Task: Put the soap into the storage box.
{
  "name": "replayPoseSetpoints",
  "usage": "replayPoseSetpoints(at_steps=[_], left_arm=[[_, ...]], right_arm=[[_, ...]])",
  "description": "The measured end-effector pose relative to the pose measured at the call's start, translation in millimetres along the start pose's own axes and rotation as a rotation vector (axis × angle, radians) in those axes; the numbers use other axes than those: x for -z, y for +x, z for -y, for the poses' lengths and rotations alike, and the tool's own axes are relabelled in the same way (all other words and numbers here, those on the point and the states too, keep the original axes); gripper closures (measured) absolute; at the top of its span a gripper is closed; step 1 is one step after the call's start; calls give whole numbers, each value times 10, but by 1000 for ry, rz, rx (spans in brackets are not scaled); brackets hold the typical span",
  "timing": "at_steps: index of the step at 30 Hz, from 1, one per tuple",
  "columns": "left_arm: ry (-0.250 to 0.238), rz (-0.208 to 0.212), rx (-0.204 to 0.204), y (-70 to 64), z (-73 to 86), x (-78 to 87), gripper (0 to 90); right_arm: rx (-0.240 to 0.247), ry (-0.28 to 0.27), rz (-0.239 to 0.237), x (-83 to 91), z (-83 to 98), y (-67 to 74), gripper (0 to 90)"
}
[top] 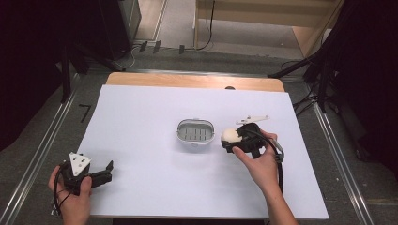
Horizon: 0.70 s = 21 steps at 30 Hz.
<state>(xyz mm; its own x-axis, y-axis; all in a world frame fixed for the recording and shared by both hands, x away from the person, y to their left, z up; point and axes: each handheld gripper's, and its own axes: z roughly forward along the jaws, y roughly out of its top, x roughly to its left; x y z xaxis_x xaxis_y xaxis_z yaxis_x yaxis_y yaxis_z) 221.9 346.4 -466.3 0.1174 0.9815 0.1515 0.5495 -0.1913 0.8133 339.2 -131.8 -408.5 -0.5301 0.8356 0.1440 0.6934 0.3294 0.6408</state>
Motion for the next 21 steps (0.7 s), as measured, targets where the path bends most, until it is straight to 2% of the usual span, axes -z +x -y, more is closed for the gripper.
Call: replayPoseSetpoints(at_steps=[5, 21], left_arm=[[-2, 0, 4, 5, 0, 2, 0], [-1, 7, 5, 6, 0, 1, 0]], right_arm=[[10, 1, -11, -53, -72, 83, 251], [16, -2, -29, -180, -276, 219, 250]])
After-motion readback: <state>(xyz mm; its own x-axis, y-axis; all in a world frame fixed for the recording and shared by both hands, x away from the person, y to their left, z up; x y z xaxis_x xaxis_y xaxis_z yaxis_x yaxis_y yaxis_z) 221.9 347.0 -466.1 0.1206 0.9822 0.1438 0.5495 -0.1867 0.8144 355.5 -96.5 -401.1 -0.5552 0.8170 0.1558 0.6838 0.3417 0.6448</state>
